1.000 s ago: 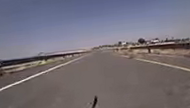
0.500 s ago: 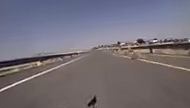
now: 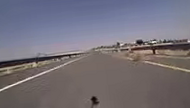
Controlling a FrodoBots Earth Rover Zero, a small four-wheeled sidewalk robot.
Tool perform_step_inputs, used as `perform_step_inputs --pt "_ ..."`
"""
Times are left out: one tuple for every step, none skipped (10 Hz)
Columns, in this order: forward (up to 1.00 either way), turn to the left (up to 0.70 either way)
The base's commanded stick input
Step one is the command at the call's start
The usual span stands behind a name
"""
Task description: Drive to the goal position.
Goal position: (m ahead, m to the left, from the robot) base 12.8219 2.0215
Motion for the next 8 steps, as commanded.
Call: perform_step_inputs --pt "1.0 -0.01" --pt "1.0 -0.01" --pt "1.0 -0.01" --pt "1.0 -0.01" --pt "1.0 -0.01" --pt "1.0 -0.01" --pt "1.0 -0.01" --pt "1.0 -0.01"
